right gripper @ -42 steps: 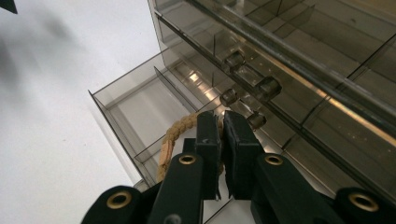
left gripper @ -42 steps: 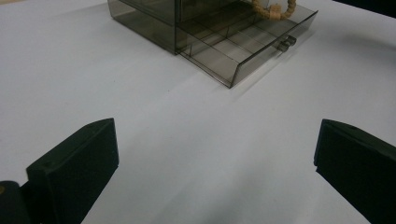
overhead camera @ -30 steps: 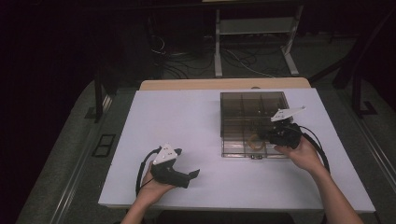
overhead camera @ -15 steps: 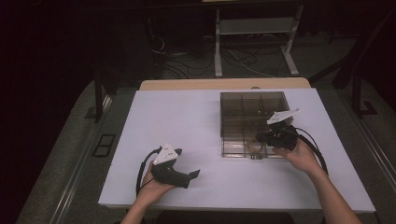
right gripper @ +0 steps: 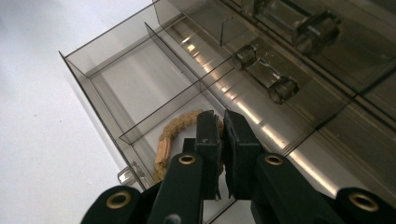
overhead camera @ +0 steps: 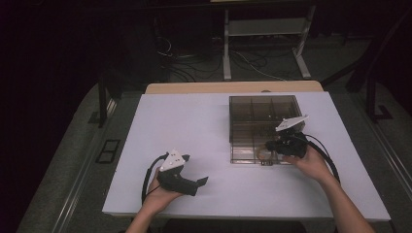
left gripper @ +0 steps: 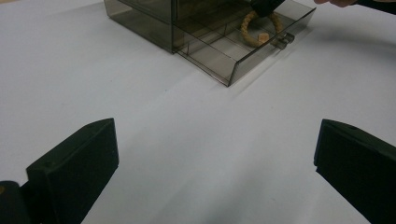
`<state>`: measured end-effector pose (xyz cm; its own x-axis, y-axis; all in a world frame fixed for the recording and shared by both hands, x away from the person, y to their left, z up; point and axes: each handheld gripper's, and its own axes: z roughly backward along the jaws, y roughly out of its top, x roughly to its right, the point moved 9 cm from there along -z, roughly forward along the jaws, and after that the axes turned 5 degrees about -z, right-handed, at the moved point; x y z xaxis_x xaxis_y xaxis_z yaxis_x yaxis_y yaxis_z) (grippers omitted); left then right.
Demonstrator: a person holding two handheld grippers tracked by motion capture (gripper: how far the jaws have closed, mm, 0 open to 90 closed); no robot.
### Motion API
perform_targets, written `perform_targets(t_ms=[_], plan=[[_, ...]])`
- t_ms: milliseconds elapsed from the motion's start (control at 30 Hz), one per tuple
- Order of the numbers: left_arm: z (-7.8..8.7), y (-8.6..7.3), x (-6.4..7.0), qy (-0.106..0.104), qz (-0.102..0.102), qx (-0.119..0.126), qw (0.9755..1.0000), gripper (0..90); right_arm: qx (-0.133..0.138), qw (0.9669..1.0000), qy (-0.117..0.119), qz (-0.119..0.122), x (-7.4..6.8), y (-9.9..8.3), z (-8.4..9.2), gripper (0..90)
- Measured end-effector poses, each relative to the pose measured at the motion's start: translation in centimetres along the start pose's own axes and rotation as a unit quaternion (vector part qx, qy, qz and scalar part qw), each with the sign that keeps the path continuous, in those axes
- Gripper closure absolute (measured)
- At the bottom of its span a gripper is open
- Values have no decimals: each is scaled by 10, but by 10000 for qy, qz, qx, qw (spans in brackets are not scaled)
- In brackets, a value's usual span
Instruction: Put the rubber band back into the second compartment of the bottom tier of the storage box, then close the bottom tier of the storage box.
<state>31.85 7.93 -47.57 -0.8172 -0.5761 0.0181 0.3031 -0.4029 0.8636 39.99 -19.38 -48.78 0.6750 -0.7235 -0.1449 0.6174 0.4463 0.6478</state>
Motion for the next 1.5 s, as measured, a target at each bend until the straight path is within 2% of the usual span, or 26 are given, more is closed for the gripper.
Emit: perform_targets(t_ms=[233, 433, 567, 700, 767, 967, 1233, 1500], plan=[[-1, 0, 1, -35, -21, 11, 10000, 0, -97, 9999, 39, -54, 0, -4, -2, 819], [-1, 0, 2, -44, -11, 3, 10000, 0, -152, 9998, 4, -124, 1, -6, -2, 730], [-1, 0, 2, -38, 9, -16, 10000, 0, -100, 9999, -29, -44, 1, -5, -1, 655], [-1, 0, 2, -40, 9, -16, 10000, 0, -68, 10000, -5, -41, -1, -5, 2, 539], [-1, 0, 2, -37, 2, -12, 10000, 0, -27, 10000, -14, -36, -1, -4, 4, 452], [-1, 0, 2, -60, -14, -24, 10000, 0, 50, 9996, 49, -289, -4, -3, 13, 207], [-1, 1, 2, -78, -74, -17, 9999, 0, 114, 9988, 228, -416, -14, -7, 24, 200], [0, 1, 2, -79, -53, -13, 10000, 0, 198, 9986, 342, -341, -25, -9, 31, 201]])
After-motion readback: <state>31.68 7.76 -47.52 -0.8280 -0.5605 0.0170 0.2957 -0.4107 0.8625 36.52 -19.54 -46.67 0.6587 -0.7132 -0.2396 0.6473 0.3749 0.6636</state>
